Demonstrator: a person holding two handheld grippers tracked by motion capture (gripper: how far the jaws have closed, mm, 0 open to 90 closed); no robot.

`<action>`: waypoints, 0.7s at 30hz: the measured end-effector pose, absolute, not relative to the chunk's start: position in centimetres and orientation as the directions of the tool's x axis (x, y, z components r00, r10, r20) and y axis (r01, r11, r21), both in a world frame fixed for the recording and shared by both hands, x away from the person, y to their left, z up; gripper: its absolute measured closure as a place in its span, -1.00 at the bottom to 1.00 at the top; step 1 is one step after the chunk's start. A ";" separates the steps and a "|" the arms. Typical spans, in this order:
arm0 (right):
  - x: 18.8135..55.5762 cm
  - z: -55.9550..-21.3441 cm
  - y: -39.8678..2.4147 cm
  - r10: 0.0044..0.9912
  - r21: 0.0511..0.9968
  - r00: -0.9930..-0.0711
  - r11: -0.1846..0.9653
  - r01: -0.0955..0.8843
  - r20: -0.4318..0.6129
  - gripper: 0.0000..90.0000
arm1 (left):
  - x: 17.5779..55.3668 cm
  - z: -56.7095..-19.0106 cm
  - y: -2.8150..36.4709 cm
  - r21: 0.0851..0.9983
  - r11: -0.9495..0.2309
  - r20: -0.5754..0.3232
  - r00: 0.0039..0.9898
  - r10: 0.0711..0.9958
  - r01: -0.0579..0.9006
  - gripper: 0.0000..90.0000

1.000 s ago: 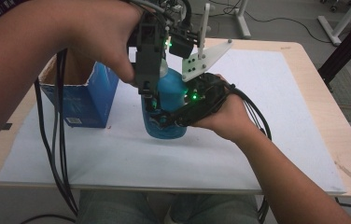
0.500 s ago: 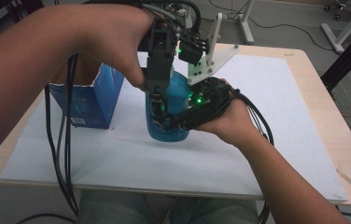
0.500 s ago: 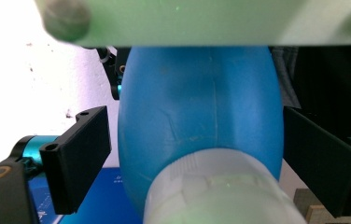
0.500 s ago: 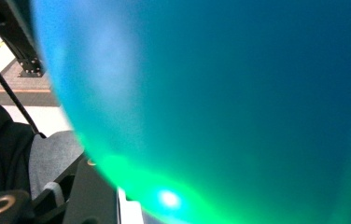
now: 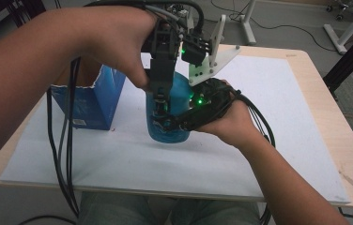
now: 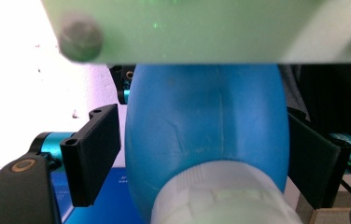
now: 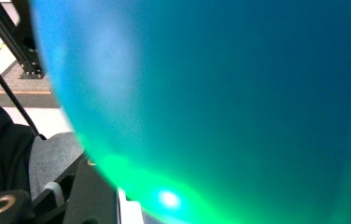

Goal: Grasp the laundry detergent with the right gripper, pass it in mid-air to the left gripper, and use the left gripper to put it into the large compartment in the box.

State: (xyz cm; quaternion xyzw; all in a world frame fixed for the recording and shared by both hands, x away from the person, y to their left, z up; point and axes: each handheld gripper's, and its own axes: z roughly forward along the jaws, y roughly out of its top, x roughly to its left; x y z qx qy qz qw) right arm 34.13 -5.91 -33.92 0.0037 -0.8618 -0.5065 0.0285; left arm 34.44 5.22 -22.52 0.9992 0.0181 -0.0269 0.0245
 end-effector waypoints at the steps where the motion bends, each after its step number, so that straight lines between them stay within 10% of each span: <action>1: 34.2 -33.9 -5.9 -0.036 0.874 -0.998 0.486 0.019 0.042 0.03 | 34.4 -22.6 5.2 0.050 -0.998 -0.053 0.998 0.031 0.034 -0.59; 21: 34.2 -33.9 -6.0 -0.034 0.876 -0.998 0.482 0.026 0.048 0.03 | 34.5 -22.7 5.0 0.032 -0.999 -0.043 0.999 0.026 0.027 -0.41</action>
